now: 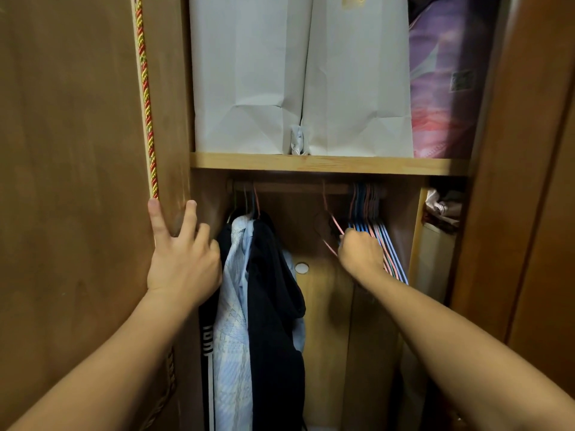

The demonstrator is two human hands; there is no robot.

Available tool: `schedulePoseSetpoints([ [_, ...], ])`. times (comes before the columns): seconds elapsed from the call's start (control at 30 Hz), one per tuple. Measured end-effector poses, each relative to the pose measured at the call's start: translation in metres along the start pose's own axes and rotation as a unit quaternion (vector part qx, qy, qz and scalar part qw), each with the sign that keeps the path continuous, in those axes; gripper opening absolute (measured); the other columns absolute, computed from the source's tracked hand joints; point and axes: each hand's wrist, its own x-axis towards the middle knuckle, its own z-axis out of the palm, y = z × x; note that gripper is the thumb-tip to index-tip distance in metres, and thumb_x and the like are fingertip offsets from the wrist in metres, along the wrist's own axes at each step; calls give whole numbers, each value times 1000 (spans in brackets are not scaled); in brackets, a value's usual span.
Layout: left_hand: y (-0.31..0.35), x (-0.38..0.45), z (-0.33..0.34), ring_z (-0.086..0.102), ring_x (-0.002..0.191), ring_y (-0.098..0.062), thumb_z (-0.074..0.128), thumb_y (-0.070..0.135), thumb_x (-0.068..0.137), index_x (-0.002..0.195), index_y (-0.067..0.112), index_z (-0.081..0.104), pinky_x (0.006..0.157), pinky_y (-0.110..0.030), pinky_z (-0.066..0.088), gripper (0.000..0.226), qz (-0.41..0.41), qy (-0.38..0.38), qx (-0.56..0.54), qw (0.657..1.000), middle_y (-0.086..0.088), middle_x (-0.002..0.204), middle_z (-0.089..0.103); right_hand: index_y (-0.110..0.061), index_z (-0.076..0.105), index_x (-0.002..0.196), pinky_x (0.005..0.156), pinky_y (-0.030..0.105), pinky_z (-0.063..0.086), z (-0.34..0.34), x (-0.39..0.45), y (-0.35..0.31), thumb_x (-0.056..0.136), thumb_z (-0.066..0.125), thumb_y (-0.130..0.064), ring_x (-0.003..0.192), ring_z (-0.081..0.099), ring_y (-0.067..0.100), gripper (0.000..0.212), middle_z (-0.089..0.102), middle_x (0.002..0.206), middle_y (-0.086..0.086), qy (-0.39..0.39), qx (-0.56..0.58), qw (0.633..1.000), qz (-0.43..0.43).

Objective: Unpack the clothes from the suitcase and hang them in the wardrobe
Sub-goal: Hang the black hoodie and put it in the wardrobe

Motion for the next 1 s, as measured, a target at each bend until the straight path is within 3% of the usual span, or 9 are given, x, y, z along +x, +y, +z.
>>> schedulePoseSetpoints([
  [0.17,0,-1,-3,38,137,-51,56,20,80,74,7,75,105,-84,-8,24,7,-17,-10,1000,-16,85,62,-12,74,103,75,35,49,-8,16,1,102,51,-27,90,64,33,27,70,95,14,-43,259,959,105],
  [0.33,-2,-3,-7,35,139,-50,52,27,84,80,6,77,104,-84,-9,33,17,-20,-6,1000,-17,92,65,-13,74,98,81,41,56,-5,2,-1,101,53,-25,87,68,28,24,72,88,9,-63,390,911,117],
  [0.43,-1,-9,-14,33,142,-46,58,31,84,86,8,77,107,-81,-12,30,11,-23,-26,999,-19,109,65,-8,74,107,83,31,50,-1,-54,12,102,54,-21,88,64,20,25,73,97,8,-66,426,897,102],
  [0.53,25,-33,-15,22,146,-45,65,28,83,95,11,73,114,-71,-10,22,-26,13,-152,988,-22,135,52,-6,75,106,76,19,44,-9,-141,42,101,56,-16,86,62,11,21,72,94,2,-64,459,881,94],
  [0.67,121,-115,-5,35,136,-43,52,23,83,125,8,63,117,-58,24,46,-23,22,-418,908,-23,137,47,-11,76,100,56,15,48,-21,-295,107,99,59,-21,57,62,6,19,69,73,-5,-129,504,834,181],
  [0.73,185,-173,-6,38,133,-43,57,19,86,136,8,56,114,-54,32,50,10,-29,-520,854,-23,140,44,-10,74,102,42,19,33,-32,-383,142,102,55,-17,40,48,9,21,56,55,-2,-192,537,781,255],
  [0.83,265,-257,-8,31,139,-44,61,26,89,148,16,44,115,-54,26,62,87,-131,-552,819,-24,153,30,-12,75,102,51,33,11,-52,-500,191,103,52,-15,47,20,13,23,31,51,-5,-238,545,727,344],
  [0.93,307,-315,7,37,136,-46,52,41,86,145,14,48,112,-58,27,65,223,-195,-507,809,-26,149,37,-6,75,106,52,34,12,-82,-595,227,102,53,-15,55,13,23,23,24,57,3,-231,545,684,427],
  [1.0,324,-339,22,53,118,-45,46,40,88,124,8,64,102,-61,35,52,321,-245,-452,796,-24,127,58,-7,74,106,49,24,21,-111,-650,238,103,52,-13,50,21,15,24,28,54,1,-210,531,666,480],
])
